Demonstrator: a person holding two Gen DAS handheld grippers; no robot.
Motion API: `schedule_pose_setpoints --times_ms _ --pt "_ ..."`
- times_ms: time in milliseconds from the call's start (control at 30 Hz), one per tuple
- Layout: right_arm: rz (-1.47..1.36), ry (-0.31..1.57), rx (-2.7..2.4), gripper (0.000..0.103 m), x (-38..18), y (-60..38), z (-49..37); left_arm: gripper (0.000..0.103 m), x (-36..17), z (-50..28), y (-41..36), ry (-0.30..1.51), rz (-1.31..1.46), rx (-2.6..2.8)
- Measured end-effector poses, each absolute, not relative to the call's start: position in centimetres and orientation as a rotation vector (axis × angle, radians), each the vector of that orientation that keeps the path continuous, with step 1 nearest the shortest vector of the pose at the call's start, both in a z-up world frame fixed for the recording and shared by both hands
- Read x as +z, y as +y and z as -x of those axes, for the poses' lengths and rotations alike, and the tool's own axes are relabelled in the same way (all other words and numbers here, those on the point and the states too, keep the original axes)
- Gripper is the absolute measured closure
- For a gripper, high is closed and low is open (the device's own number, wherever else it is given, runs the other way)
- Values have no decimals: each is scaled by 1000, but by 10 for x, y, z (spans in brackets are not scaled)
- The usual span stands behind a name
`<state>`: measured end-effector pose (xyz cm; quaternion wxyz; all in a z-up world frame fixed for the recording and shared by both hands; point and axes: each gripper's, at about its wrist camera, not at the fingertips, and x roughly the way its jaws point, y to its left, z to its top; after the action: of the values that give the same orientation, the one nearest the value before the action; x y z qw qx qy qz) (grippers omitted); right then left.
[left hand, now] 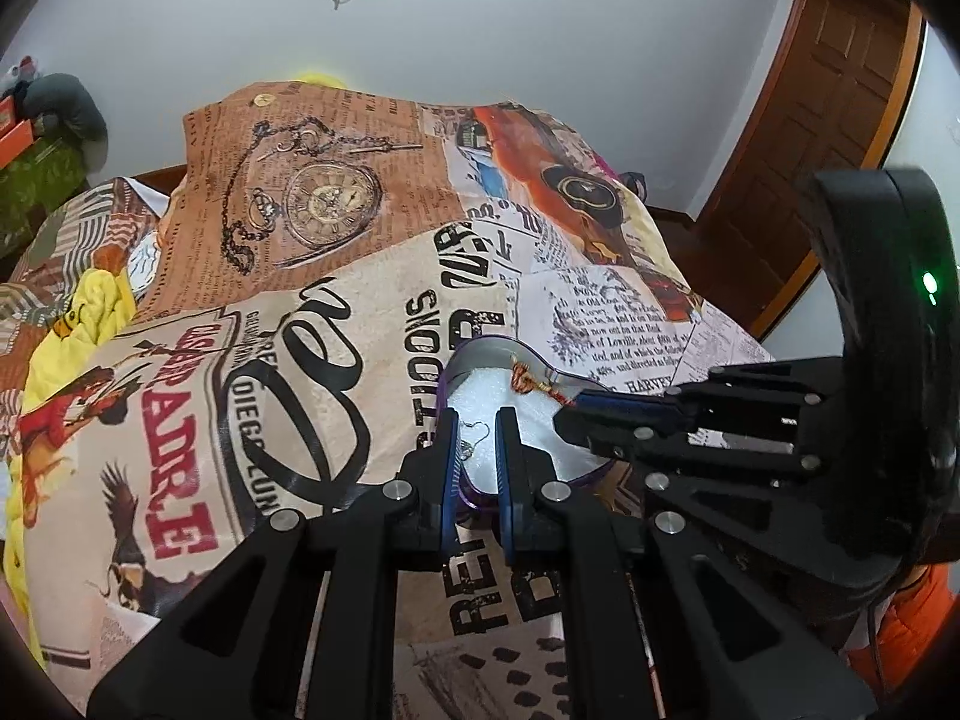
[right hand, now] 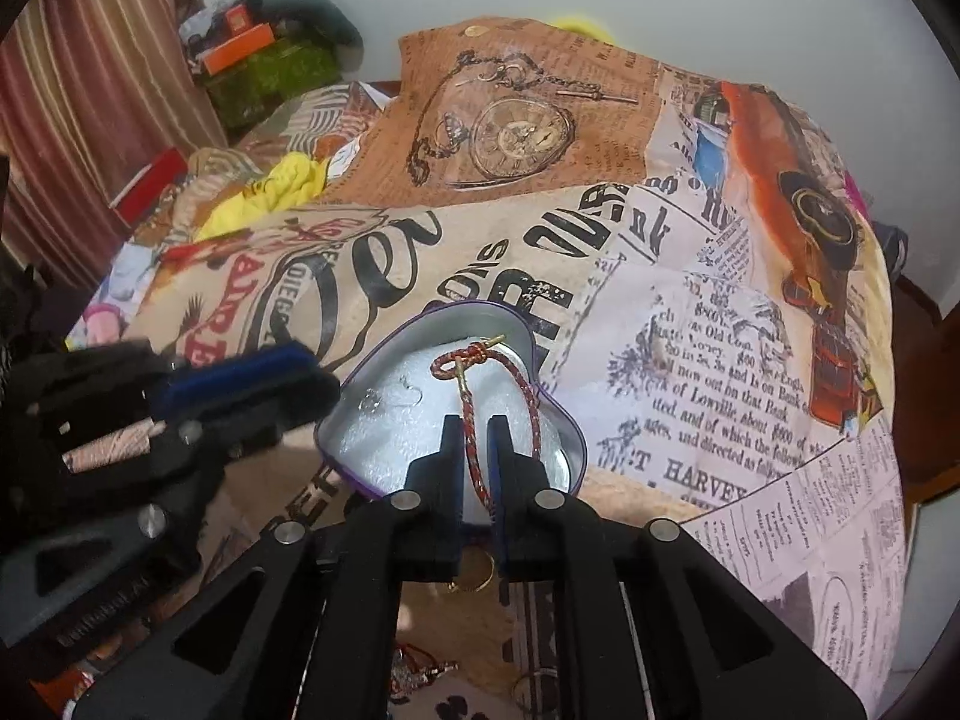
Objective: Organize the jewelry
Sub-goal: 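Lower the earring into the heart tin with the left tool while the right tool lowers the bracelet in, then open both tools and withdraw them toward the remaining jewelry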
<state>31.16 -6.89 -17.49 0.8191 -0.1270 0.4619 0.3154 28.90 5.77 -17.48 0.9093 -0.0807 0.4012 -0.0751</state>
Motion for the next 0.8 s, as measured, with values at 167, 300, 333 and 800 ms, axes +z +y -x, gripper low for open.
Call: schedule_pose_setpoints --times_ms 167,300,333,800 --pt "275 967 661 95 -166 -72 -304 94 -164 -281 59 812 158 -149" --pt "274 942 653 94 -155 -78 -296 94 -156 -273 54 808 140 -151" --pt "275 936 650 94 -152 -78 -294 94 -155 -271 53 807 135 -151" --pt "214 843 602 64 -121 -111 -259 76 -131 -231 41 782 79 -132"
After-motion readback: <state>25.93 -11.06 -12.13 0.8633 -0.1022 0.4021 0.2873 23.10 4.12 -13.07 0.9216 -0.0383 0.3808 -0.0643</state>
